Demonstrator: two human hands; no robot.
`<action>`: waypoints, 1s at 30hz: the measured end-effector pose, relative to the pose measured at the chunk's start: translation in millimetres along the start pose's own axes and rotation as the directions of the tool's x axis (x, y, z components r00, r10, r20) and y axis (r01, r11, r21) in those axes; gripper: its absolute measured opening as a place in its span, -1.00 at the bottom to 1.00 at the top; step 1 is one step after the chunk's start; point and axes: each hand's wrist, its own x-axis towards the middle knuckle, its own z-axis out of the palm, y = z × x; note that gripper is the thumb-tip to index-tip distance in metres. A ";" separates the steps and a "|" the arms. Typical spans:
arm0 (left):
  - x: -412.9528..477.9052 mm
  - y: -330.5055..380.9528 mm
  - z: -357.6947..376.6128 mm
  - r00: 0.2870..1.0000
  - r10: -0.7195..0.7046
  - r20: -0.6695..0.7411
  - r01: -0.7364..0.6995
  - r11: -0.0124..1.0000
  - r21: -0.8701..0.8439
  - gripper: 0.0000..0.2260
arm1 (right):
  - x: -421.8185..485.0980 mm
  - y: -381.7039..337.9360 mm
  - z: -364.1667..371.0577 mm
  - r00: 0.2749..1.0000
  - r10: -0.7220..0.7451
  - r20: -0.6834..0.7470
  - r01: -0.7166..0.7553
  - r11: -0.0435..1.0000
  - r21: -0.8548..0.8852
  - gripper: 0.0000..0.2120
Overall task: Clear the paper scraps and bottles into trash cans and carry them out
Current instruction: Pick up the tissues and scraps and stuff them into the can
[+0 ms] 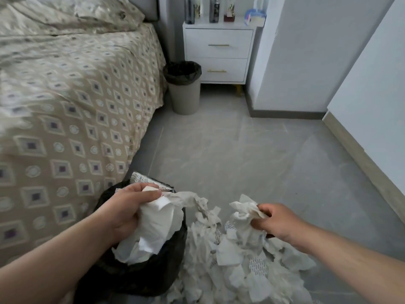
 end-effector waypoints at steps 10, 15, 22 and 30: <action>3.5 -41.3 -111.0 0.937 0.056 -0.345 0.010 0.982 0.187 -0.87 | 10.6 12.4 8.8 0.998 0.056 0.005 -0.056 0.998 -0.039 -0.84; 36.1 -66.0 -111.6 0.871 0.319 -0.374 0.058 0.689 0.722 -0.85 | 9.5 14.7 14.3 0.997 0.075 0.027 -0.073 0.995 -0.071 -0.91; 86.9 -85.0 -88.1 0.905 0.230 -0.357 0.169 0.576 0.800 -0.74 | 6.6 14.2 15.1 0.996 0.082 0.036 -0.079 0.995 -0.068 -0.88; 80.1 -105.4 -93.4 0.979 0.050 -0.198 0.174 0.302 0.937 -0.36 | 3.3 3.0 22.3 0.995 0.069 0.075 -0.063 0.995 -0.070 -0.86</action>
